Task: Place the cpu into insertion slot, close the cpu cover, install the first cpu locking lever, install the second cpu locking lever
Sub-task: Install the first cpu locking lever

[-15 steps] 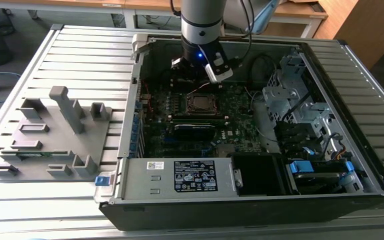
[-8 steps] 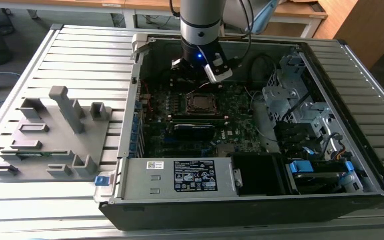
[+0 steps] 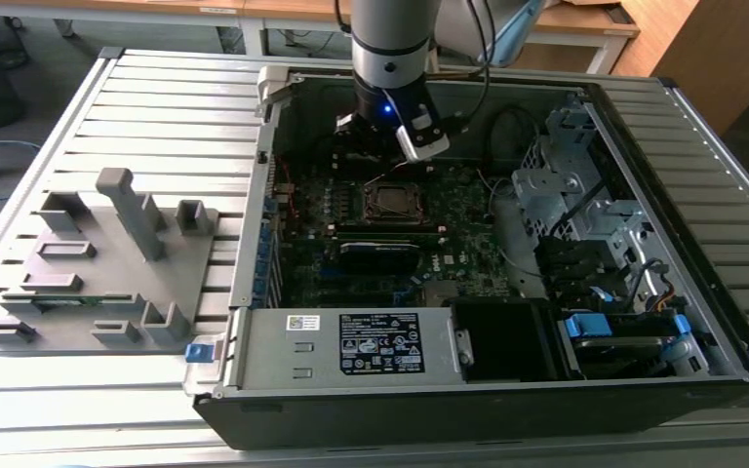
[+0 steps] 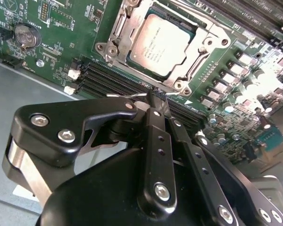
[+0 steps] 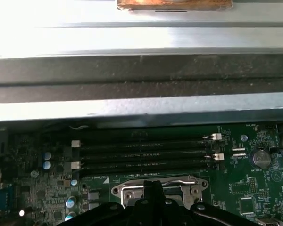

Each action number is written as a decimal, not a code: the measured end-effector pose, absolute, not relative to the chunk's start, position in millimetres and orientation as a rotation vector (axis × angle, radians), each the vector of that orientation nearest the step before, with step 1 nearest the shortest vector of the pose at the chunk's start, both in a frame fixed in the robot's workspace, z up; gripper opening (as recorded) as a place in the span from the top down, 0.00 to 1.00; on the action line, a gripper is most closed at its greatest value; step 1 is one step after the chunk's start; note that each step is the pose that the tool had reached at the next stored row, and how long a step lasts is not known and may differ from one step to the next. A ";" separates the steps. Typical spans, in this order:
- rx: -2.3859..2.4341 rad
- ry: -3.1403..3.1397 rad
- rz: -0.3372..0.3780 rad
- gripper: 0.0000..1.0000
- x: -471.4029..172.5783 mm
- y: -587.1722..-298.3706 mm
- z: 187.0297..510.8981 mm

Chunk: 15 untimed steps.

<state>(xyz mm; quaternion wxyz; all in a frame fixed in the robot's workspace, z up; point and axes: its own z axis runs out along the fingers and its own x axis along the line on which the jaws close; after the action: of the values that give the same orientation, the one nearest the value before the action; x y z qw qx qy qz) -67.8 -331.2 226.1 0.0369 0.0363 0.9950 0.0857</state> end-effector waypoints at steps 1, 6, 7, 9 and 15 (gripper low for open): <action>0.120 3.054 0.263 0.89 -67.8 -330.9 225.7; 0.164 3.049 0.261 0.89 -65.9 -329.9 223.5; 0.169 3.049 0.261 0.89 -65.1 -329.5 223.1; 0.177 3.048 0.260 0.89 -63.0 -328.5 222.4; 0.196 3.046 0.259 0.89 -57.6 -326.5 220.2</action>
<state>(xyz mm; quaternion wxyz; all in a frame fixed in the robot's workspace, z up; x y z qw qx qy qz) -57.6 -326.5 220.2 0.0392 0.0638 0.9936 0.0846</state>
